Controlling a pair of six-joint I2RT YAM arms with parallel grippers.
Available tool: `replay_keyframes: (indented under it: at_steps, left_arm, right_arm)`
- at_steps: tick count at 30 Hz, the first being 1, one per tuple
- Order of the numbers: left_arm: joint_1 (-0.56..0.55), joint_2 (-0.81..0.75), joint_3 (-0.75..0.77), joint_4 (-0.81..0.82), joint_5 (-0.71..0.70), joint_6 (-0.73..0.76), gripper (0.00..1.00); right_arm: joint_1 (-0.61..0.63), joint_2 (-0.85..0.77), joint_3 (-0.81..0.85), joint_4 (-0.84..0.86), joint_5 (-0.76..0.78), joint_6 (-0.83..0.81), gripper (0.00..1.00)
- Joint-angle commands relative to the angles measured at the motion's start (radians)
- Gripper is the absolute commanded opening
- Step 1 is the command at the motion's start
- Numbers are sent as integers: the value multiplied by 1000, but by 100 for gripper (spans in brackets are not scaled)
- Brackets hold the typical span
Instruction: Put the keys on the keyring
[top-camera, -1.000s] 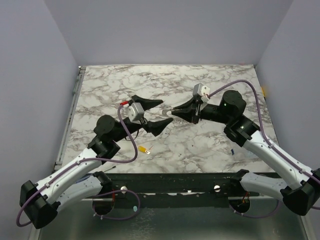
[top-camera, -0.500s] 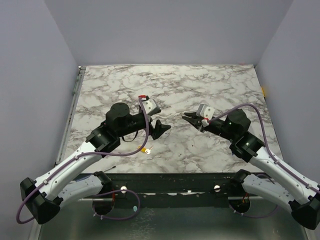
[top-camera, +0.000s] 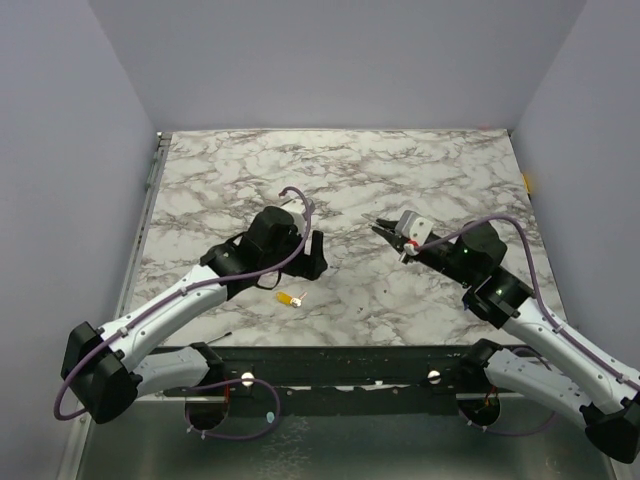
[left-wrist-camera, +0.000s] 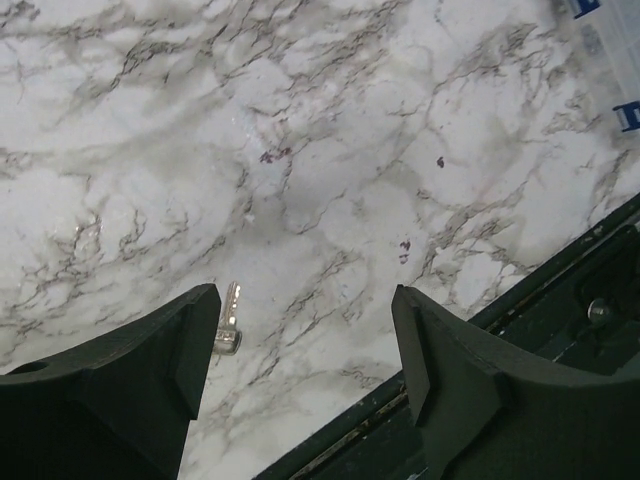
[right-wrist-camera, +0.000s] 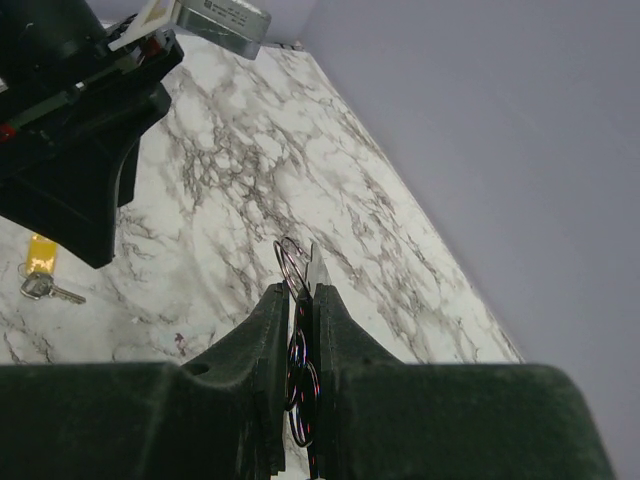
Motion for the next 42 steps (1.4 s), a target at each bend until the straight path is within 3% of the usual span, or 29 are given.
replay_keyframes:
  at_steps: [1, 8, 12, 20, 25, 28, 42]
  left_arm:
    - [2, 6, 40, -167, -123, -80, 74]
    - [1, 71, 11, -262, -153, -160, 68]
    - [1, 81, -21, -273, -196, -241, 60]
    - [-7, 153, -61, -309, -259, -288, 59]
    - [-7, 180, -79, -309, -328, -360, 78]
    - [-5, 197, -88, -304, -352, -370, 82]
    - [8, 279, -159, -145, -295, -377, 63]
  right_arm:
    - [8, -5, -14, 9, 48, -16, 1]
    - [8, -15, -19, -15, 60, 5, 1]
    - [9, -22, -24, -20, 56, 20, 1]
    - [11, -48, -42, -14, 45, 35, 1]
    - [16, -59, -42, -18, 46, 36, 1]
    - [21, -60, -43, -21, 41, 39, 1]
    - [29, -77, -50, -37, 58, 31, 1]
